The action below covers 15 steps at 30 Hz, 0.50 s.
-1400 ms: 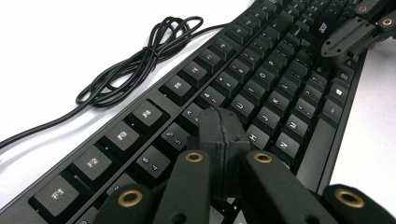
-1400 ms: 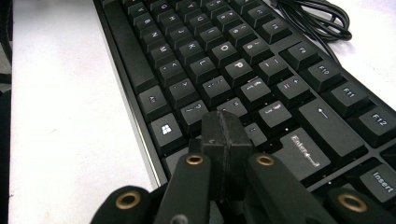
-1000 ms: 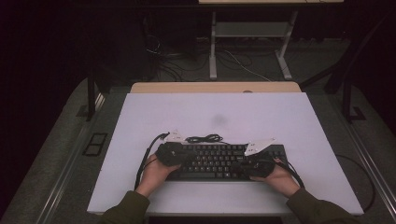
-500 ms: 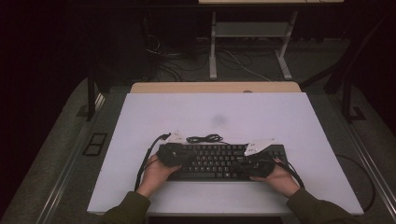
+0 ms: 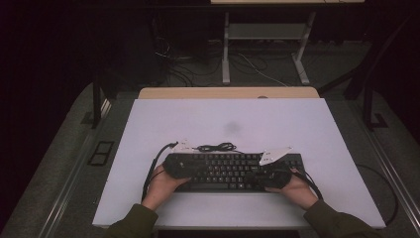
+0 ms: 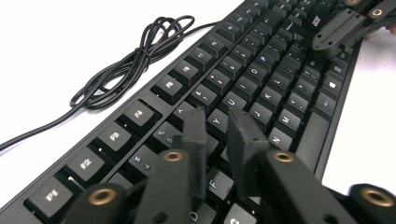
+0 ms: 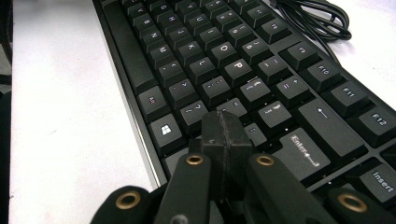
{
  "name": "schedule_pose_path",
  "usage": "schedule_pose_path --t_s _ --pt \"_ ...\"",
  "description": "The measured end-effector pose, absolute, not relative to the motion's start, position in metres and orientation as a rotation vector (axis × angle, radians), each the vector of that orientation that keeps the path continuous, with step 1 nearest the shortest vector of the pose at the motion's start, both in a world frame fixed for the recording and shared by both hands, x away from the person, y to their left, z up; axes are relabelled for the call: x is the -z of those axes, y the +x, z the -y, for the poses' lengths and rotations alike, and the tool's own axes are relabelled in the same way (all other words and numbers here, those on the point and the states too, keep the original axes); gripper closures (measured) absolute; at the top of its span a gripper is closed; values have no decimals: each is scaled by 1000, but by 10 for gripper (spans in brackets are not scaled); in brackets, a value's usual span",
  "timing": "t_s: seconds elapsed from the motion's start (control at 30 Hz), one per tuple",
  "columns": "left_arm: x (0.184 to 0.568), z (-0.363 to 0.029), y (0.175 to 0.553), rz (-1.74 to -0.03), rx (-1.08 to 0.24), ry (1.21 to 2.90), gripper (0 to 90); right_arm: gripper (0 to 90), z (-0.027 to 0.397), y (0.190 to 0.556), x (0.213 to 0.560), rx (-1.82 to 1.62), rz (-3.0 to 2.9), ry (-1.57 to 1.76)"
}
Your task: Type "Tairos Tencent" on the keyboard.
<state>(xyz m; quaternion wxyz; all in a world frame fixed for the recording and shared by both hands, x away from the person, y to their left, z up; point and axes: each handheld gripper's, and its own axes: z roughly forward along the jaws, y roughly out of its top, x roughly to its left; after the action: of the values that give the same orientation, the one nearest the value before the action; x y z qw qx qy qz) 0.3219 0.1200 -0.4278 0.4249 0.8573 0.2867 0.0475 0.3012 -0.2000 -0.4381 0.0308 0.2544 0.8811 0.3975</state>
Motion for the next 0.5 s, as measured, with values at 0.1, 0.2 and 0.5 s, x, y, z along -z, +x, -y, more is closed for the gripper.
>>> schedule_pose_path --t_s 0.1,0.2,0.5 --pt "428 -123 319 -706 -119 2135 657 894 200 301 438 -1225 -2714 780" --pt "428 -126 316 -699 -116 2128 579 894 200 301 438 -1223 -2714 781" --pt "429 -134 310 -702 -160 2100 333 893 201 302 436 -1219 -2698 787"
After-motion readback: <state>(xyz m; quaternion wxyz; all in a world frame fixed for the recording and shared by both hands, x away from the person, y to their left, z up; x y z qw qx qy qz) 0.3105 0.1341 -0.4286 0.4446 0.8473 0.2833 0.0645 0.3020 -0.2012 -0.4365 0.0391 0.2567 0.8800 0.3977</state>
